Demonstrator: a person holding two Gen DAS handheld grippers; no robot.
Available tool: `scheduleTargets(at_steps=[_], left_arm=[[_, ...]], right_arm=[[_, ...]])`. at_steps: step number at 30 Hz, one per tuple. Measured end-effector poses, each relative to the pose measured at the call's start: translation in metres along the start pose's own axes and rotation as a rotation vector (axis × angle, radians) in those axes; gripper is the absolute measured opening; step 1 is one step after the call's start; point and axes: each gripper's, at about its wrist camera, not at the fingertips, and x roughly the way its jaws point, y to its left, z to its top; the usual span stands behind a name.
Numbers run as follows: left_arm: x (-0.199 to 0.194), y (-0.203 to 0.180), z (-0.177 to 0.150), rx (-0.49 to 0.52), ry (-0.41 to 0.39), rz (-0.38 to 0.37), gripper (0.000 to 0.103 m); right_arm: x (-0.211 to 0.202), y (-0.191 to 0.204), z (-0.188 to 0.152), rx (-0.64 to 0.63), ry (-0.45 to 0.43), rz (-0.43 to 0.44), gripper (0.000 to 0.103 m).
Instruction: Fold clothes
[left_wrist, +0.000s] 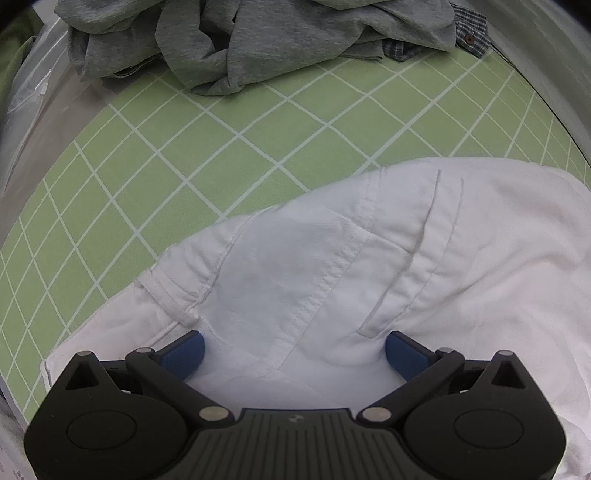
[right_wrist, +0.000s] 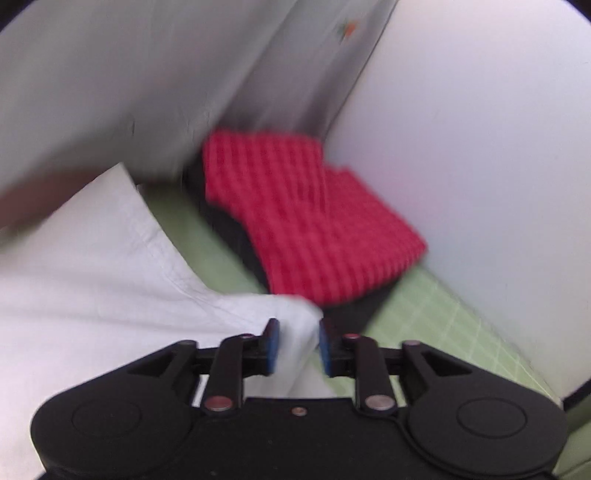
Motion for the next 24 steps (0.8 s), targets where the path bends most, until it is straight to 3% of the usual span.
scheduleTargets(at_steps=[3, 4, 9, 12, 15, 19, 21, 23, 24], left_arm=[[-0.001, 0.000, -0.002, 0.008, 0.002, 0.005, 0.103], [-0.004, -0.002, -0.003, 0.025, -0.004, 0.010, 0.103], [-0.035, -0.009, -0.005, 0.162, -0.174, 0.017, 0.103], [-0.042, -0.010, 0.013, 0.197, -0.256, 0.002, 0.103], [-0.038, -0.003, 0.026, 0.197, -0.247, -0.083, 0.103], [-0.021, -0.011, 0.040, 0.236, -0.191, -0.189, 0.102], [-0.015, -0.019, 0.045, 0.253, -0.175, -0.208, 0.097], [-0.013, -0.027, 0.046, 0.285, -0.174, -0.206, 0.075], [-0.012, -0.031, 0.046, 0.302, -0.174, -0.205, 0.069]], right_arm=[[-0.024, 0.005, -0.016, 0.005, -0.014, 0.052, 0.081], [-0.036, 0.007, -0.019, 0.030, -0.011, 0.079, 0.083], [-0.077, 0.041, -0.034, 0.018, 0.042, 0.244, 0.084], [-0.092, 0.073, -0.045, -0.016, 0.075, 0.319, 0.083], [-0.113, 0.104, -0.054, -0.063, 0.102, 0.413, 0.083], [-0.136, 0.134, -0.052, -0.141, 0.081, 0.455, 0.083], [-0.144, 0.141, -0.049, -0.161, 0.068, 0.464, 0.083], [-0.153, 0.144, -0.046, -0.167, 0.052, 0.466, 0.083], [-0.158, 0.144, -0.045, -0.166, 0.045, 0.466, 0.083]])
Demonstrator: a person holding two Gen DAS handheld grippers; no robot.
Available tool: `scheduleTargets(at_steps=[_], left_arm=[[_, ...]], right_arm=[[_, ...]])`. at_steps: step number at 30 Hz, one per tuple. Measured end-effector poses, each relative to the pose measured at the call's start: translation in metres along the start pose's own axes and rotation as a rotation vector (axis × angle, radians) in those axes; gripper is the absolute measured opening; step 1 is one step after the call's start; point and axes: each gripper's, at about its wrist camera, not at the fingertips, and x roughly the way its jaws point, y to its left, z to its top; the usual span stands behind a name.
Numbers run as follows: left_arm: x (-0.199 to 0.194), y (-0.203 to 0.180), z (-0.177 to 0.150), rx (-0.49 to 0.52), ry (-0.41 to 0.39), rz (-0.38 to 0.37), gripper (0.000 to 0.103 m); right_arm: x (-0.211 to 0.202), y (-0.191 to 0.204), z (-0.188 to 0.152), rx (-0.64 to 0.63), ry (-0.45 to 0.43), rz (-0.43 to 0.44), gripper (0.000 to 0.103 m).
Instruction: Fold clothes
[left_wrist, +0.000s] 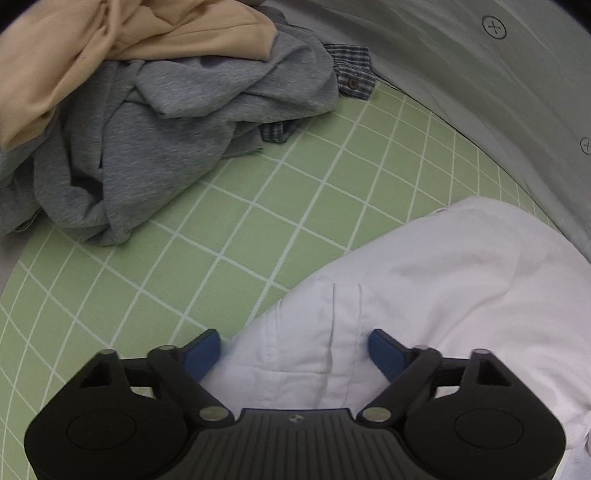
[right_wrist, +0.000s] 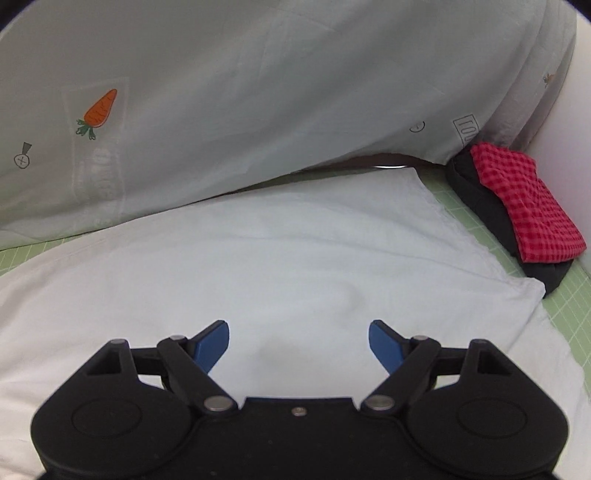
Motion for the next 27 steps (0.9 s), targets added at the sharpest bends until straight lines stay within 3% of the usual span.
scheduleTargets(at_steps=[2, 4, 8, 10, 14, 18, 19, 21, 23, 27], left_arm=[[-0.005, -0.006, -0.001, 0.013, -0.014, -0.007, 0.039], [-0.014, -0.012, -0.003, 0.030, -0.037, -0.013, 0.023], [-0.059, -0.032, -0.028, 0.167, -0.130, -0.065, 0.011], [-0.081, -0.050, -0.056, 0.251, -0.158, -0.098, 0.010], [-0.088, -0.085, -0.122, 0.366, -0.123, -0.119, 0.010], [-0.068, -0.107, -0.171, 0.410, -0.059, -0.076, 0.012], [-0.066, -0.108, -0.174, 0.402, -0.046, -0.071, 0.018], [-0.069, -0.104, -0.174, 0.369, -0.050, -0.088, 0.019], [-0.078, -0.096, -0.169, 0.330, -0.061, -0.123, 0.032], [-0.103, -0.073, -0.155, 0.221, -0.105, -0.203, 0.043]], right_arm=[[-0.008, 0.001, 0.000, 0.001, -0.014, 0.006, 0.082], [-0.017, 0.002, -0.005, -0.006, -0.022, 0.015, 0.079], [-0.042, 0.001, -0.023, -0.028, -0.040, 0.044, 0.079], [-0.055, -0.004, -0.037, -0.044, -0.044, 0.067, 0.079], [-0.070, -0.021, -0.075, -0.024, 0.007, 0.121, 0.079], [-0.076, -0.037, -0.115, 0.046, 0.099, 0.177, 0.077], [-0.078, -0.040, -0.122, 0.054, 0.115, 0.186, 0.077], [-0.082, -0.045, -0.134, 0.060, 0.137, 0.201, 0.077], [-0.086, -0.048, -0.141, 0.061, 0.146, 0.204, 0.077], [-0.084, -0.051, -0.141, 0.099, 0.148, 0.207, 0.077]])
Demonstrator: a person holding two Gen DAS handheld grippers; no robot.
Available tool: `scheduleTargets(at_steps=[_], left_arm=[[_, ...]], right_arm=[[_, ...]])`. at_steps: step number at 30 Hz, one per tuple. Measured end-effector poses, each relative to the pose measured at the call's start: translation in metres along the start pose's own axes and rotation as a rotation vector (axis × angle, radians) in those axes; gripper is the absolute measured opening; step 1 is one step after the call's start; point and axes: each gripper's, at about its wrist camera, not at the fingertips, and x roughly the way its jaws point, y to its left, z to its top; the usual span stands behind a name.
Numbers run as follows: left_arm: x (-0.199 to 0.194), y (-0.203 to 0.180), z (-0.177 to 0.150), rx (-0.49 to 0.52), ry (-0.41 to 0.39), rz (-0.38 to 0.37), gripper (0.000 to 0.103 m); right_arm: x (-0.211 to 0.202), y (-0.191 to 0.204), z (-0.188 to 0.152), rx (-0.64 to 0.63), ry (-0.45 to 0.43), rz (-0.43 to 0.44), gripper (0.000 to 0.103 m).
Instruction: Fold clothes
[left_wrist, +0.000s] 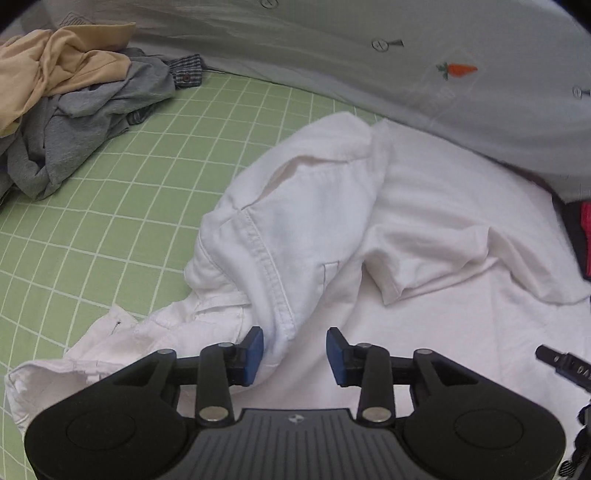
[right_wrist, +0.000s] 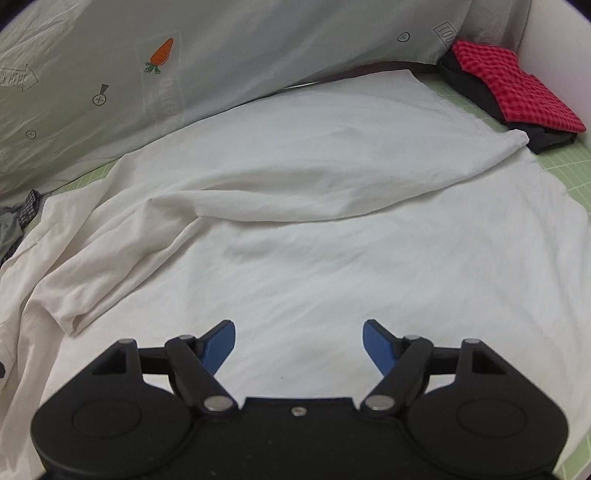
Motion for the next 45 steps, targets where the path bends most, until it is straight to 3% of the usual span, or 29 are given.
scheduleTargets(at_steps=[3, 7, 11, 15, 17, 21, 23, 26, 28, 29, 34, 36, 39, 40, 42, 45], left_arm=[[-0.023, 0.021, 0.012, -0.099, -0.082, -0.023, 0.053], [-0.024, 0.051, 0.032, -0.219, -0.120, 0.007, 0.054], [0.013, 0.066, 0.044, -0.233, -0.022, 0.071, 0.054], [0.048, 0.078, 0.044, -0.308, 0.073, -0.037, 0.056], [0.058, 0.082, 0.043, -0.337, 0.091, -0.062, 0.063], [0.074, 0.087, 0.043, -0.359, 0.113, -0.104, 0.064], [0.076, 0.090, 0.043, -0.363, 0.108, -0.142, 0.059], [0.077, 0.095, 0.046, -0.368, 0.092, -0.192, 0.034], [0.075, 0.098, 0.049, -0.361, 0.072, -0.197, 0.023], [0.070, 0.100, 0.052, -0.355, 0.052, -0.188, 0.018], [0.024, 0.115, 0.089, -0.302, -0.106, -0.136, 0.015], [0.004, 0.119, 0.113, -0.226, -0.216, -0.040, 0.015], [-0.006, 0.124, 0.144, -0.126, -0.381, 0.163, 0.017], [-0.005, 0.130, 0.153, -0.138, -0.397, 0.206, 0.020], [0.001, 0.143, 0.164, -0.207, -0.349, 0.197, 0.027], [0.001, 0.150, 0.150, -0.226, -0.323, 0.206, 0.047]], right_arm=[[-0.001, 0.004, 0.006, 0.009, -0.021, 0.003, 0.077], [-0.003, 0.011, 0.011, -0.002, -0.032, 0.000, 0.078], [-0.001, 0.021, 0.005, -0.017, -0.008, -0.011, 0.079], [-0.004, 0.031, -0.001, -0.035, 0.005, -0.025, 0.079], [-0.006, 0.035, -0.004, -0.042, 0.007, -0.036, 0.079], [-0.006, 0.043, -0.009, -0.058, 0.024, -0.067, 0.079], [-0.004, 0.047, -0.010, -0.062, 0.035, -0.079, 0.079], [0.002, 0.054, -0.010, -0.071, 0.045, -0.087, 0.079], [0.006, 0.061, -0.009, -0.090, 0.051, -0.088, 0.079], [0.007, 0.066, -0.009, -0.103, 0.052, -0.089, 0.079], [0.010, 0.087, -0.007, -0.194, 0.043, -0.090, 0.079], [0.009, 0.094, -0.006, -0.227, 0.031, -0.091, 0.079], [0.010, 0.100, -0.004, -0.241, 0.020, -0.090, 0.079], [0.011, 0.100, -0.004, -0.236, 0.023, -0.087, 0.079], [0.012, 0.100, -0.004, -0.229, 0.028, -0.086, 0.079], [0.007, 0.100, -0.005, -0.235, 0.024, -0.095, 0.079]])
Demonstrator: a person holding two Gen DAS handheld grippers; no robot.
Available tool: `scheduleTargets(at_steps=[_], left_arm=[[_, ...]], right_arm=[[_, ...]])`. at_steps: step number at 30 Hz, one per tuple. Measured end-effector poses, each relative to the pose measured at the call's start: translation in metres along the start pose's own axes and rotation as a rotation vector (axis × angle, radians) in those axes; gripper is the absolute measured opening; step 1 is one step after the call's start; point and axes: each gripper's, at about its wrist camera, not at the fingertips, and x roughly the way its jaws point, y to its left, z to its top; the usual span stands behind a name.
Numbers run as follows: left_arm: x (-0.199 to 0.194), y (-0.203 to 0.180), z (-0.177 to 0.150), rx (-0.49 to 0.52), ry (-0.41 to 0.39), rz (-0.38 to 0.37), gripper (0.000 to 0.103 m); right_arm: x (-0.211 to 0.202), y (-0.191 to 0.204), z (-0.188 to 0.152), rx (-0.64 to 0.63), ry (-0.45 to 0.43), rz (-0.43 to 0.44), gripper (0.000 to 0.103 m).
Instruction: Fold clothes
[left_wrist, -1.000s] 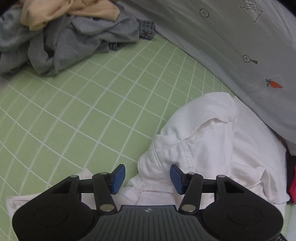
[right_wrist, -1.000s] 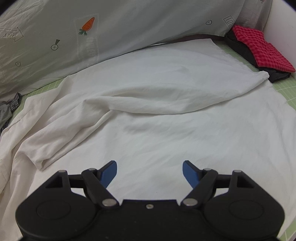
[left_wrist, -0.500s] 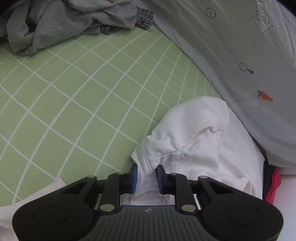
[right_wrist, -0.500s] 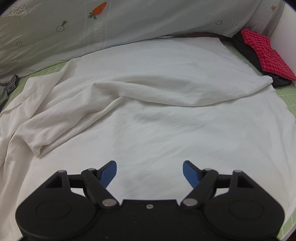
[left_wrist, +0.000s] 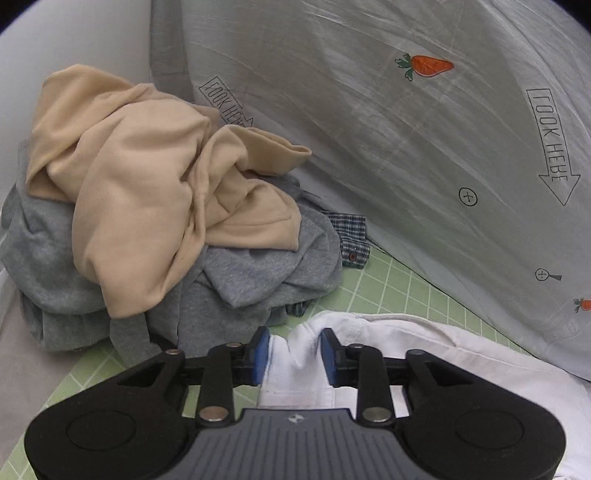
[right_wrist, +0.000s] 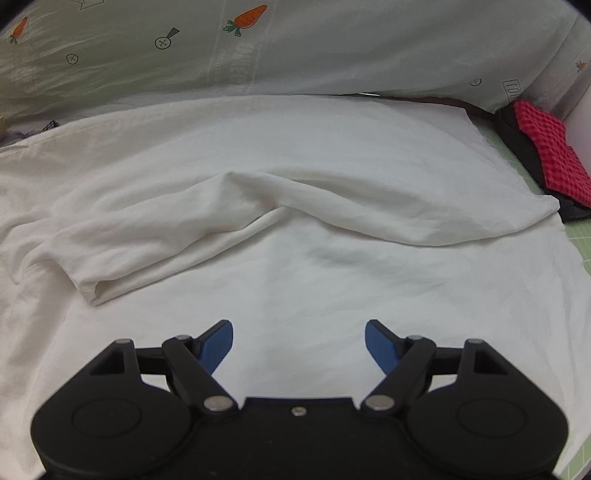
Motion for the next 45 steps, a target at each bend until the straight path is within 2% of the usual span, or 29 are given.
scheduleTargets(at_steps=[1, 2, 5, 11, 16, 18, 19, 20, 23, 27, 32, 33, 36, 38, 40, 41, 45], left_arm=[[-0.004, 0.003, -0.007, 0.011, 0.000, 0.018, 0.062], [-0.008, 0.008, -0.015, 0.021, 0.011, 0.037, 0.073], [-0.017, 0.039, -0.041, 0.015, 0.090, 0.089, 0.074], [-0.046, 0.103, -0.108, -0.126, 0.281, 0.159, 0.075], [-0.067, 0.127, -0.159, -0.238, 0.365, 0.096, 0.075], [-0.071, 0.128, -0.170, -0.268, 0.357, 0.070, 0.071], [-0.073, 0.129, -0.175, -0.281, 0.350, 0.059, 0.063], [-0.075, 0.128, -0.177, -0.270, 0.344, 0.056, 0.032], [-0.083, 0.122, -0.176, -0.205, 0.321, 0.062, 0.012], [-0.096, 0.134, -0.173, -0.234, 0.274, 0.070, 0.011], [-0.105, 0.148, -0.164, -0.237, 0.218, 0.152, 0.011], [-0.106, 0.148, -0.161, -0.234, 0.217, 0.167, 0.012], [-0.117, 0.141, -0.157, -0.237, 0.202, 0.194, 0.032], [-0.132, 0.125, -0.159, -0.214, 0.167, 0.199, 0.061], [-0.148, 0.102, -0.164, -0.185, 0.119, 0.199, 0.068], [-0.154, 0.088, -0.167, -0.175, 0.105, 0.196, 0.069], [-0.172, 0.027, -0.190, -0.153, 0.109, 0.184, 0.071]], right_arm=[[-0.001, 0.001, -0.001, 0.001, 0.000, -0.004, 0.079], [-0.002, 0.001, -0.003, 0.007, 0.003, -0.002, 0.080], [-0.003, 0.001, -0.007, 0.024, 0.012, 0.002, 0.080], [-0.011, 0.011, -0.012, 0.013, 0.002, 0.038, 0.080], [-0.027, 0.025, -0.025, -0.012, -0.021, 0.068, 0.081], [-0.034, 0.028, -0.034, -0.014, -0.024, 0.080, 0.081], [-0.037, 0.029, -0.039, -0.014, -0.024, 0.084, 0.081], [-0.040, 0.031, -0.044, -0.013, -0.025, 0.088, 0.081], [-0.048, 0.032, -0.060, -0.006, -0.023, 0.094, 0.081], [-0.060, 0.030, -0.073, 0.014, -0.036, 0.090, 0.081], [-0.072, 0.012, -0.082, 0.039, -0.057, 0.088, 0.081], [-0.073, 0.007, -0.084, 0.039, -0.062, 0.088, 0.081], [-0.076, -0.014, -0.088, 0.040, -0.080, 0.078, 0.085], [-0.075, -0.034, -0.087, 0.042, -0.096, 0.058, 0.090], [-0.072, -0.059, -0.086, 0.033, -0.114, 0.022, 0.096], [-0.071, -0.072, -0.086, 0.024, -0.120, 0.002, 0.097], [-0.058, -0.152, -0.083, 0.038, -0.106, -0.065, 0.097]])
